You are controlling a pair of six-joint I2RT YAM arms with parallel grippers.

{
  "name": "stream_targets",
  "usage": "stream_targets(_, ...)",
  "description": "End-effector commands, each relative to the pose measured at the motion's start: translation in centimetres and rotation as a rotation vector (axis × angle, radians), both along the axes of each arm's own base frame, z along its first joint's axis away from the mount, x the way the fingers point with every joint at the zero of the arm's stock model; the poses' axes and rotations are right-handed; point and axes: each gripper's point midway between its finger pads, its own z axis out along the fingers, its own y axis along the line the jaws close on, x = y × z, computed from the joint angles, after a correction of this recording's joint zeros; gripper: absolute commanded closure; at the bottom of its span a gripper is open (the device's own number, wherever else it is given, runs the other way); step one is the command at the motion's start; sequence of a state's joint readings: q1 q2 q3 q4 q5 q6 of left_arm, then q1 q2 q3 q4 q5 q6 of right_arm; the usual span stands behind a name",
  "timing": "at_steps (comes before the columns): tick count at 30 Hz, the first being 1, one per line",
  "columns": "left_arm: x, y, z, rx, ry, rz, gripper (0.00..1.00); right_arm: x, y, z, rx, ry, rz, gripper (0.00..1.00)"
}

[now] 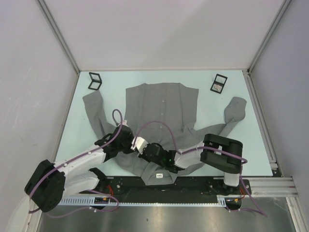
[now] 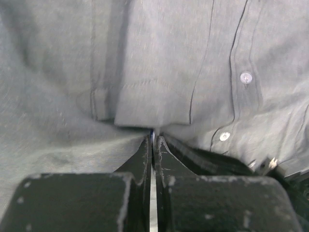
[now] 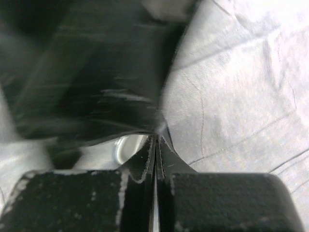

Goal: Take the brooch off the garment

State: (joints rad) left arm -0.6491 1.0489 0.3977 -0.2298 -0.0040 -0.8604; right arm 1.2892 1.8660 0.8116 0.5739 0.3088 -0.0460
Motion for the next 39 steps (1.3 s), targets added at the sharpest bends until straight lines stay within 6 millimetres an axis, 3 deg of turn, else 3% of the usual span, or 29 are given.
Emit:
stream_targets(1, -0.6, -2.7, 1.4, -0.095, 0.062, -0.059, 1.0, -8.5, 5.2, 4.3, 0.116, -0.049, 0.372, 0.99)
stream_targets(5, -0.6, -3.1, 1.5, -0.106, 0.05, -0.091, 1.0, -9.3, 5.4, 5.1, 0.121, -0.069, 0.436, 0.98)
stream_targets(9, -0.6, -3.0, 1.3, -0.108, 0.05, -0.08, 1.0, -7.8, 5.0, 5.5, 0.145, -0.034, 0.37, 0.99)
stream_targets(15, -0.1, -1.7, 2.0, -0.083, -0.023, -0.039, 1.0, -3.0, 2.7, 5.9, 0.164, -0.055, 0.067, 0.92)
stream_targets(21, -0.3, -0.4, 2.6, -0.081, -0.095, -0.018, 0.99, -1.2, 0.1, 4.2, 0.17, 0.064, -0.162, 0.84)
stream_targets(23, 0.2, 0.3, 3.2, -0.073, -0.135, 0.025, 0.89, -0.7, -0.7, 3.8, 0.174, 0.096, -0.221, 0.83)
stream_targets(24, 0.0, 0.6, 3.1, -0.067, -0.134, 0.032, 0.76, -0.5, -1.1, 3.6, 0.172, 0.103, -0.242, 0.83)
stream_targets(26, 0.1, 0.9, 3.7, -0.076, -0.163, 0.044, 0.67, -0.1, -1.6, 3.4, 0.173, 0.122, -0.268, 0.83)
stream_targets(30, 0.0, 2.0, 4.3, -0.051, -0.185, 0.07, 0.37, -0.3, -1.8, 2.8, 0.187, 0.175, -0.275, 0.83)
stream_targets(35, -0.7, 2.7, 3.9, -0.008, -0.143, 0.075, 0.33, -0.1, -2.3, 2.4, 0.195, 0.221, -0.299, 0.83)
stream_targets(39, -2.1, 3.0, 2.2, 0.043, -0.03, 0.056, 0.41, 0.0, -2.6, 2.1, 0.224, 0.285, -0.296, 0.83)
